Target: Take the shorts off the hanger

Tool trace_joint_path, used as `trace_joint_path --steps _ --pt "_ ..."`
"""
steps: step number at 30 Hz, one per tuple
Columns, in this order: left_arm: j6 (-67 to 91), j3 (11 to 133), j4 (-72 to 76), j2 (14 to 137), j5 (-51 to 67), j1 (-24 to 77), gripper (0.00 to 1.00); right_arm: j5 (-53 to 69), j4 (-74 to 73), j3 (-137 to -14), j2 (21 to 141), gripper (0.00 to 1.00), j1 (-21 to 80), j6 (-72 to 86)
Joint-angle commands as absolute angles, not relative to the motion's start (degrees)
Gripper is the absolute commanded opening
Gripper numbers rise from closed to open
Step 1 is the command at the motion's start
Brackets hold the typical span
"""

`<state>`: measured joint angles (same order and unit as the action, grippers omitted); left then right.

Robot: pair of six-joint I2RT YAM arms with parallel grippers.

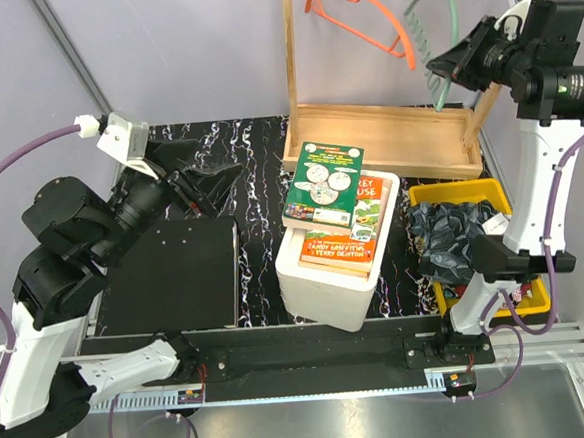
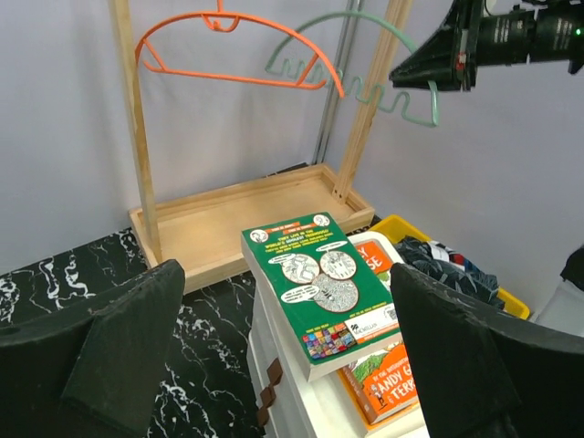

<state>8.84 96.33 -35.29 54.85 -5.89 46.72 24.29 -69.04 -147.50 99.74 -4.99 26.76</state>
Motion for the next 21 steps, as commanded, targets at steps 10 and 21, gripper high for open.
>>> trace_joint_path --steps 10,21 --pt "6.06 99.49 -43.86 55.99 -2.55 46.41 0.99 42.27 -43.42 -147.30 104.50 0.00 -7.56 39.98" --pt "6.59 99.49 -44.74 55.72 -3.60 46.32 0.99 49.39 -40.52 -142.22 108.11 0.00 -10.46 52.29"
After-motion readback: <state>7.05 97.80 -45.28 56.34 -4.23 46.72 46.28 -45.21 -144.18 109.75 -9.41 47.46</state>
